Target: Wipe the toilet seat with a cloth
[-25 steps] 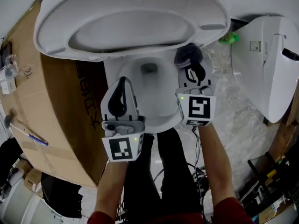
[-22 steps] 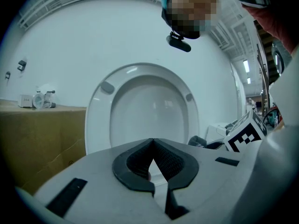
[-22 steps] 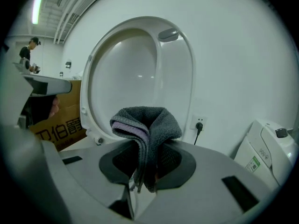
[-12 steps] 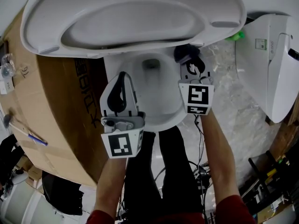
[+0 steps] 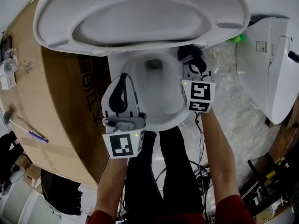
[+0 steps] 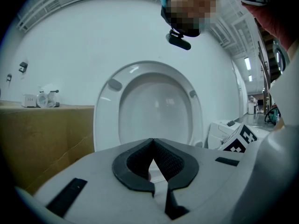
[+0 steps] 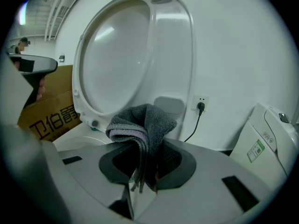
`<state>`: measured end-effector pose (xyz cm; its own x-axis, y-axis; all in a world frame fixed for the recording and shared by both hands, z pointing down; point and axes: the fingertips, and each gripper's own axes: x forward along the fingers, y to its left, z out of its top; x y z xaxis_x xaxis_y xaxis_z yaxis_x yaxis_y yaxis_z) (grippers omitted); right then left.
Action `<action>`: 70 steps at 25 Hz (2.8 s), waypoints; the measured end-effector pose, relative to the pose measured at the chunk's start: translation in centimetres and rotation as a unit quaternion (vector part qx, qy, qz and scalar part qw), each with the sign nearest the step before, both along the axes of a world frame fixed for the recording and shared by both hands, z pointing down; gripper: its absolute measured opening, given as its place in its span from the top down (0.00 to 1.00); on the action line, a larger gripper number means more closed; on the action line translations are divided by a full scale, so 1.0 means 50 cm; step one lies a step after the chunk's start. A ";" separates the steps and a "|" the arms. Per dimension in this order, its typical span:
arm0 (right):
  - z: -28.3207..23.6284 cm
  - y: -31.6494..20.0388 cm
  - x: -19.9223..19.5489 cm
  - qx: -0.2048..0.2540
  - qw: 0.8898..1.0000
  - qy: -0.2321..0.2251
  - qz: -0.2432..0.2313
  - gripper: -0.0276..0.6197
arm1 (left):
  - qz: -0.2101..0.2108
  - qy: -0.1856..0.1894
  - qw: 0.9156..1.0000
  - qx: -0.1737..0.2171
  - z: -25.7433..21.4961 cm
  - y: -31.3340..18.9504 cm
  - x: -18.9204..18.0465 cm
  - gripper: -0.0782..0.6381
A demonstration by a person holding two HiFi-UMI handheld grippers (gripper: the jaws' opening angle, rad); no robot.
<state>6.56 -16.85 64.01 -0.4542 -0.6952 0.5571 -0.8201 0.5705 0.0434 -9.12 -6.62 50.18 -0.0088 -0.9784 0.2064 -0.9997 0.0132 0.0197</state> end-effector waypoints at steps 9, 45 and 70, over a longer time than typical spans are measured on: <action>-0.060 0.066 -0.004 -0.021 0.999 -0.030 0.019 0.84 | 0.000 0.015 1.000 -0.005 -0.055 0.047 -0.013 0.88; -1.195 0.260 0.096 0.244 0.947 -0.203 0.054 0.84 | 0.030 -0.010 0.990 0.136 -0.935 0.206 -0.100 0.88; -1.094 0.249 0.164 0.197 0.963 -0.168 0.082 0.84 | 0.182 -0.289 0.935 -0.090 -0.610 -0.084 0.079 0.80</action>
